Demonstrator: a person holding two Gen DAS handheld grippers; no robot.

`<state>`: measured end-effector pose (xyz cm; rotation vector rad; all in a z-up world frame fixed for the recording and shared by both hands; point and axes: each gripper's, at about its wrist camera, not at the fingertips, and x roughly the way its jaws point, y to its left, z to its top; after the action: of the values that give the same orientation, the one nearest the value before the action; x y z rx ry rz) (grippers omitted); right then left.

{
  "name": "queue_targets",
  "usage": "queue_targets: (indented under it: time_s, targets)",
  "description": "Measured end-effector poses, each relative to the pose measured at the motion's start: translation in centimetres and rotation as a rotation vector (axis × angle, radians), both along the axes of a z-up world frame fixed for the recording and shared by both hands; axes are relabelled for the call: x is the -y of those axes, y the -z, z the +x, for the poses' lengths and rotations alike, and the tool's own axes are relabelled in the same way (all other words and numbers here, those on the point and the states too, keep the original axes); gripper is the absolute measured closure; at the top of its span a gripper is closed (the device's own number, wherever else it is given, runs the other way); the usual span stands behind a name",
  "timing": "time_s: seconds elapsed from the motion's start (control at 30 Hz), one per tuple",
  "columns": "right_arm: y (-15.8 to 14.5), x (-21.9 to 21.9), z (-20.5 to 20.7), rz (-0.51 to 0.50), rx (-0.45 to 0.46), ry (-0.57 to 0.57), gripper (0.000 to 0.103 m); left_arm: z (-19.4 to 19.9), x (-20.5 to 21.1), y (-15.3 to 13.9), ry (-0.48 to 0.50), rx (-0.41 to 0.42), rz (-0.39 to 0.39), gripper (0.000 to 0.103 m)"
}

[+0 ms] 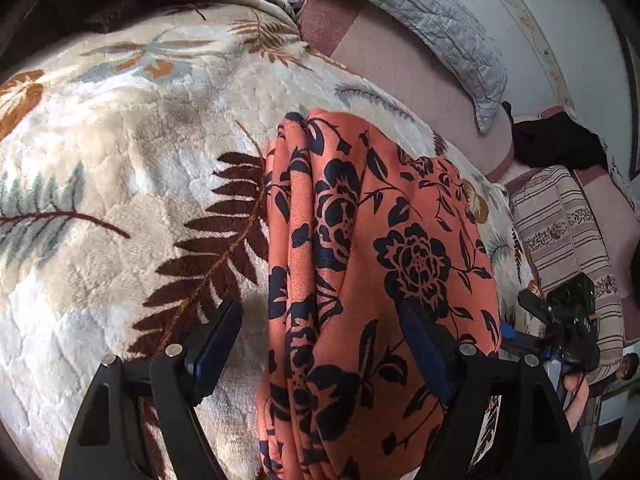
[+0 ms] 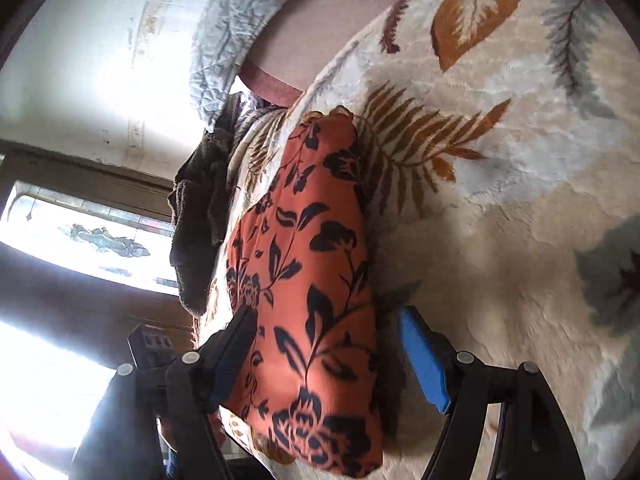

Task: Fold small clothes

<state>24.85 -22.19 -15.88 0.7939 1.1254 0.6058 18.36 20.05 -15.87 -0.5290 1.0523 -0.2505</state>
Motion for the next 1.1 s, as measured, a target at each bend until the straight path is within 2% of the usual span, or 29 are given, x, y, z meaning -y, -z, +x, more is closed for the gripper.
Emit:
queue_targets:
  time_s: [0.1,0.13,0.17,0.2,0.23,0.27,0.37,0.43,0.53,0.63,0.7,0.77,0.83,0.87,0.9,0.93,1.0,1.1]
  targets:
    - [2.1,-2.0,2.9,-0.033,-0.053,-0.032,0.026,0.6,0.5,0.6,0.02,0.004,-0.007,0.027]
    - [2.3,-2.7,3.4,-0.034,-0.044,-0.046,0.028,0.8,0.6,0.7,0.024,-0.001,-0.008,0.031]
    - [2.0,-3.4,3.7,-0.048,-0.024,-0.061,0.037,1.1,0.7,0.7,0.033,-0.002,-0.014,0.046]
    - [1.7,-4.5,4.0,-0.056,-0.02,-0.1,0.064,1.2,1.0,0.8,0.048,-0.01,-0.017,0.052]
    - [1.2,-5.4,4.2,-0.104,-0.011,-0.124,0.064,1.4,1.3,0.7,0.049,-0.006,0.003,0.059]
    - [0.4,-6.2,4.0,-0.16,0.025,-0.144,0.07,1.4,1.7,0.4,0.062,0.008,0.015,0.068]
    - [-2.8,-6.5,3.1,-0.221,0.113,-0.17,0.074,0.7,2.8,-1.6,0.074,0.063,0.057,0.074]
    - [-5.2,-5.8,2.1,-0.246,0.18,-0.171,0.074,0.5,4.0,-3.1,0.088,0.099,0.024,0.075]
    - [-8.2,-3.0,1.2,-0.249,0.245,-0.146,0.074,0.5,6.9,-5.6,0.111,0.179,0.018,0.075]
    - [-9.5,0.8,1.8,-0.236,0.275,-0.1,0.074,1.6,9.7,-7.1,0.133,0.224,0.0,0.074]
    - [-8.9,3.4,2.9,-0.202,0.251,-0.062,0.073,3.0,11.8,-6.6,0.135,0.214,0.006,0.073]
    - [-7.0,5.6,4.0,-0.201,0.216,-0.035,0.07,4.8,13.3,-4.9,0.14,0.144,0.01,0.066]
    - [-4.0,7.8,4.5,-0.246,0.12,0.054,0.067,6.2,14.5,-2.3,0.13,0.055,0.078,0.064]
    - [-2.7,8.4,4.4,-0.284,0.069,0.088,0.065,6.5,14.7,-1.3,0.123,0.024,0.123,0.058]
    - [-1.5,9.2,4.0,-0.315,0.026,0.129,0.063,6.2,14.4,-1.0,0.123,0.026,0.109,0.054]
    - [-1.1,9.8,3.3,-0.287,0.034,0.148,0.062,5.6,13.8,-1.4,0.111,0.041,0.093,0.052]
    - [-2.0,10.2,1.8,-0.255,0.069,0.16,0.051,4.0,12.6,-2.8,0.094,0.076,0.104,0.052]
    - [-5.4,9.7,0.0,-0.264,0.18,0.172,0.049,1.6,11.7,-4.4,0.107,0.132,0.075,0.051]
